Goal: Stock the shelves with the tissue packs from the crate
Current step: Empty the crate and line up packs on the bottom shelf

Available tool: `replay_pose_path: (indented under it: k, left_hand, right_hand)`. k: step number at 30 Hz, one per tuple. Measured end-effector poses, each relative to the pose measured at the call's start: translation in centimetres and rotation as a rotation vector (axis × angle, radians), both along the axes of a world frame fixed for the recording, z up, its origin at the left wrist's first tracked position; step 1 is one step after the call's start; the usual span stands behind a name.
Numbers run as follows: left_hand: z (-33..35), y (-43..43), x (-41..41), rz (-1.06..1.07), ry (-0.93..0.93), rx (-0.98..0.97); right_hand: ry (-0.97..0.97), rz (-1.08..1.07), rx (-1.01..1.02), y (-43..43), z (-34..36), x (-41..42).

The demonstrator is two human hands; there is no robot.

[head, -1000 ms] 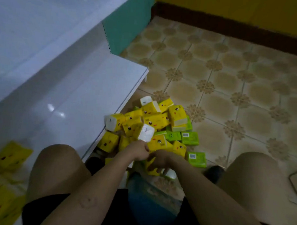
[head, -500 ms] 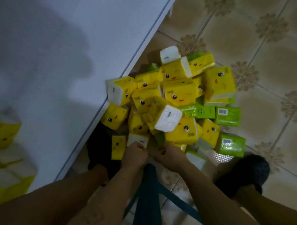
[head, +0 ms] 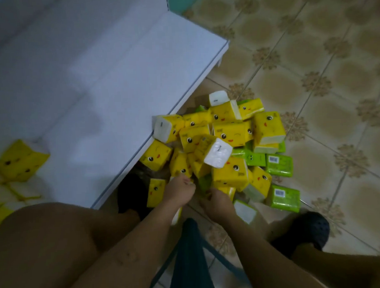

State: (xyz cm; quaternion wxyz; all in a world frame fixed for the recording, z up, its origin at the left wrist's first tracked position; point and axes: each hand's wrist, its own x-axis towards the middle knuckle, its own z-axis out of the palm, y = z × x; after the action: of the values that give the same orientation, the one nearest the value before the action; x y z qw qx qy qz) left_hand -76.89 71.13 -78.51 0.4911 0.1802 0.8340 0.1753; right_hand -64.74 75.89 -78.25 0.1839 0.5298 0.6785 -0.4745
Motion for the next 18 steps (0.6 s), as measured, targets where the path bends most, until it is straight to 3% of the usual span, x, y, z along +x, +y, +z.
replay_pose_path:
  k: [8, 12, 15, 18]
  left_hand:
    - [1.6, 3.1, 1.9, 0.199, -0.070, 0.204]
    - [0.7, 6.9, 1.2, 0.213, 0.007, 0.278]
    - [-1.1, 8.9, 0.2, 0.174, -0.032, 0.227]
    - [-2.4, 9.9, -0.5, 0.138, -0.113, 0.212]
  right_hand:
    - [0.086, -0.334, 0.054, 2.3, 1.5, 1.4]
    - [0.179, -0.592, 0.061, 7.4, 1.3, -0.2]
    - [0.221, -0.713, 0.002, 10.7, -0.1, -1.8]
    - [0.252, -0.829, -0.193, 12.3, -1.5, -2.8]
